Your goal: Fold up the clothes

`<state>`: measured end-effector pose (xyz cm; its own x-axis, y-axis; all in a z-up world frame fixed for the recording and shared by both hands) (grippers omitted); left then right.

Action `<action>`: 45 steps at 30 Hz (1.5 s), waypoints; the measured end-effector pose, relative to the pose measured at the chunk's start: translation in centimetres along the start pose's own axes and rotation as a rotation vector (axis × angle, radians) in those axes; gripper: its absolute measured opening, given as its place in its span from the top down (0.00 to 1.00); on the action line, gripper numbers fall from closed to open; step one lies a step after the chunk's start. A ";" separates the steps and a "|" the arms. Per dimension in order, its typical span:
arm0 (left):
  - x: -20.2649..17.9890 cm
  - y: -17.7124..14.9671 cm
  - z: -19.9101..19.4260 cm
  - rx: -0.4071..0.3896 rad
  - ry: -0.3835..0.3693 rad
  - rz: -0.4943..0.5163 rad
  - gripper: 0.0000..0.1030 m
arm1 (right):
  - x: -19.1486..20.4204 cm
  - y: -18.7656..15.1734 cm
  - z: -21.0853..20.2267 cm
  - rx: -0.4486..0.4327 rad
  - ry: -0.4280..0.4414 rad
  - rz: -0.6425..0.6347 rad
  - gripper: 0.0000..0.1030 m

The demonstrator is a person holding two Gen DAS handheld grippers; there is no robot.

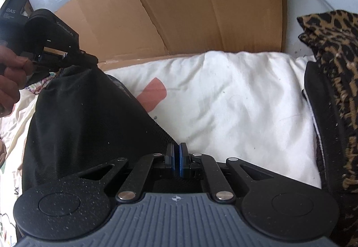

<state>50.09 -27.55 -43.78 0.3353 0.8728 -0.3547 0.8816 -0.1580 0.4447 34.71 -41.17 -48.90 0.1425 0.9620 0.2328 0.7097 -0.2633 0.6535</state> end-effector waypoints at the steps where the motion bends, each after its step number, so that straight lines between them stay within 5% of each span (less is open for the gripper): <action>1: 0.1 0.0 0.5 0.004 0.002 0.001 1.00 | -0.1 0.0 0.3 0.007 0.003 0.004 0.99; 7: 0.5 -0.3 2.9 0.035 0.012 -0.007 1.00 | -0.8 0.1 0.7 0.029 0.015 0.056 0.96; 11: 1.7 -0.2 3.9 0.091 -0.021 -0.106 0.97 | -1.5 0.3 -0.8 0.032 -0.006 0.085 0.68; 14: 2.3 0.6 3.0 0.121 -0.060 -0.134 0.92 | -2.2 0.1 -3.2 -0.005 0.002 0.099 0.59; 18: 2.1 1.6 0.9 0.107 -0.068 -0.080 0.66 | -3.3 -0.7 -5.6 -0.030 0.008 0.109 0.59; 21: 2.2 2.1 -0.6 0.093 -0.069 -0.054 0.61 | -3.9 -1.5 -7.0 -0.040 0.006 0.116 0.59; 32: 4.3 2.1 -3.1 0.074 0.041 0.204 0.59 | -2.3 -3.0 -8.1 0.001 0.032 0.096 0.61; 41: 6.1 1.0 -0.7 0.053 0.091 0.280 0.65 | -1.8 -4.4 -6.4 0.064 0.005 0.108 0.61; 45: 5.2 1.3 -0.2 0.035 0.095 0.331 0.65 | -2.8 -5.2 -6.1 0.085 -0.032 0.129 0.71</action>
<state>52.88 -23.15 -44.90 0.5744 0.8102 -0.1170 0.7414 -0.4543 0.4938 26.44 -42.90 -48.54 0.2568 0.9229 0.2869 0.7396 -0.3788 0.5564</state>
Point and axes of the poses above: each gripper's, at about its wrist camera, not at the fingertips, and z roughly the way its jaws point, x to its left, y to its top, the point moved 3 cm from there along z, roughly the way its jaws point, and after that the axes turned 4 degrees about -z, right-handed, at the moved point
